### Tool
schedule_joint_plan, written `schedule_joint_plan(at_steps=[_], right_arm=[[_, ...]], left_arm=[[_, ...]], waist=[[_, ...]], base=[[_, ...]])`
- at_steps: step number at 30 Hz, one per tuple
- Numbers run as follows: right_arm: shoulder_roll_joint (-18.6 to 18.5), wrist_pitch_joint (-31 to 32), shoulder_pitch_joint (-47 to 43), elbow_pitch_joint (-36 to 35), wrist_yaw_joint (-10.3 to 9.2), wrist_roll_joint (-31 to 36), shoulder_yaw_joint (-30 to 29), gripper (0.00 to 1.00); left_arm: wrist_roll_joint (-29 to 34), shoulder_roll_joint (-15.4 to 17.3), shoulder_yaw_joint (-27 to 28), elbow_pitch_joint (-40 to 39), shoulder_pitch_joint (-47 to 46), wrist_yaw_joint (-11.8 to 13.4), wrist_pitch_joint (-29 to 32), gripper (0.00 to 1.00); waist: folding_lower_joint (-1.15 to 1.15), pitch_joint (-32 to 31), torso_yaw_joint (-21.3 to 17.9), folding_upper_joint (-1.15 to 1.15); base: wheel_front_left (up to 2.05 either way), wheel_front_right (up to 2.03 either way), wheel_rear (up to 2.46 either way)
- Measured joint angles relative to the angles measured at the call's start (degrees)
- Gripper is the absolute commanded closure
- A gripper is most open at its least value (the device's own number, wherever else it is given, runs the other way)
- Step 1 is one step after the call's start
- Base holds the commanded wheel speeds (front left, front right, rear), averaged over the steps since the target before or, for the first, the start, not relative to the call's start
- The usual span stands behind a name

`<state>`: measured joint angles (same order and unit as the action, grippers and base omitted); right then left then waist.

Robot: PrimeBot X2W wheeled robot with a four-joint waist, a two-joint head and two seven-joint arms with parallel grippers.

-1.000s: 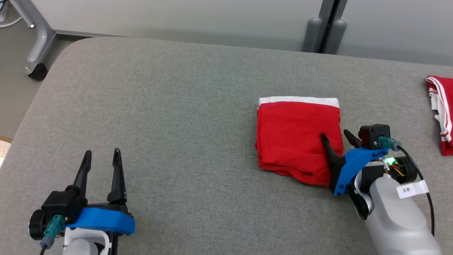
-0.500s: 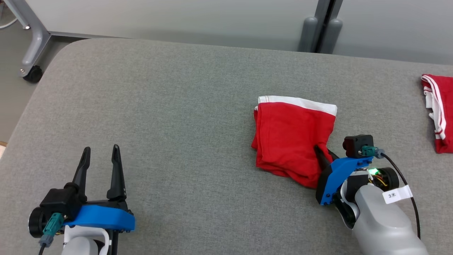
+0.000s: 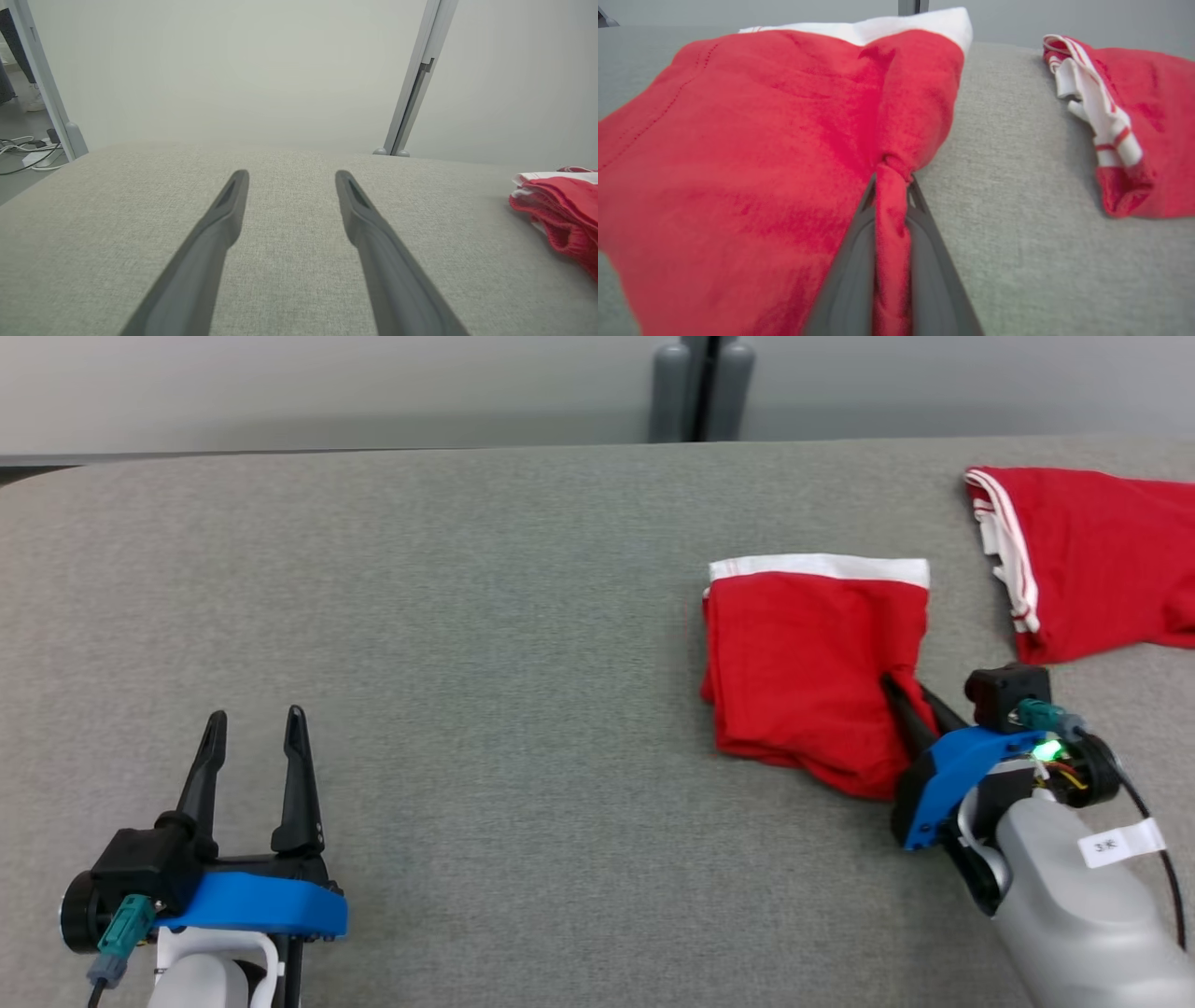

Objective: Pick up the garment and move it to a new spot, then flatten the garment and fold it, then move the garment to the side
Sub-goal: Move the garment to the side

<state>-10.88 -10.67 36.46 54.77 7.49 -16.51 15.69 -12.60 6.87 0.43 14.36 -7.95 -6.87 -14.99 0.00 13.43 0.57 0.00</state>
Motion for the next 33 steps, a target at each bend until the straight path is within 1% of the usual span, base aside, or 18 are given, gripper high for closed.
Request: schedule_joint_plan(at_steps=[4, 8, 13, 18, 25, 29, 33], right_arm=[[-3.0, 0.1, -0.8, -2.7, 0.0, -0.7, 0.4, 1.0], [-5.0, 0.9, -1.1, -6.0, 0.0, -1.3, 0.4, 1.0], [-6.4, 3.1, 1.0, -9.1, 0.01, -2.2, 0.6, 1.0], [-9.1, 6.0, 6.2, -11.4, 0.01, -2.3, 0.6, 1.0], [-16.3, 11.1, 11.7, -13.8, 0.01, -2.3, -1.1, 1.0], [-21.3, 14.4, 14.3, -14.9, 0.01, -2.6, -3.2, 1.0], [-24.4, 17.4, 16.2, -16.2, 0.01, -1.5, -5.5, 1.0]], left_arm=[[0.1, 0.3, 0.2, -0.7, -0.3, -0.1, 0.0, 0.0], [0.1, 0.6, 0.4, -1.0, -0.5, -0.2, 0.0, 0.0], [0.1, 0.6, -0.1, -1.3, -1.6, -0.2, 0.0, 0.0], [-0.1, 1.0, -0.6, -1.9, -2.5, -0.3, 0.0, 0.0], [-0.7, 1.8, -0.1, -3.0, -3.9, -0.3, 0.0, 0.0], [-1.0, 2.2, -0.1, -3.2, -5.2, -0.5, 0.0, 0.0], [-1.3, 2.5, -0.5, -3.8, -6.7, -0.5, 0.0, 0.0]], waist=[[0.0, 0.7, -2.2, 0.0], [0.0, 1.5, -3.4, 0.0], [0.0, 2.9, -3.5, 0.0], [0.0, 5.2, -3.1, 0.0], [0.0, 9.5, -3.2, 0.0], [0.0, 12.2, -3.7, 0.0], [0.0, 14.2, -3.7, 0.0]], base=[[0.0, 0.0, 0.0], [0.0, 0.0, 0.0], [0.0, 0.0, 0.0], [0.0, 0.0, 0.0], [0.0, 0.0, 0.0], [0.0, 0.0, 0.0], [0.0, 0.0, 0.0]])
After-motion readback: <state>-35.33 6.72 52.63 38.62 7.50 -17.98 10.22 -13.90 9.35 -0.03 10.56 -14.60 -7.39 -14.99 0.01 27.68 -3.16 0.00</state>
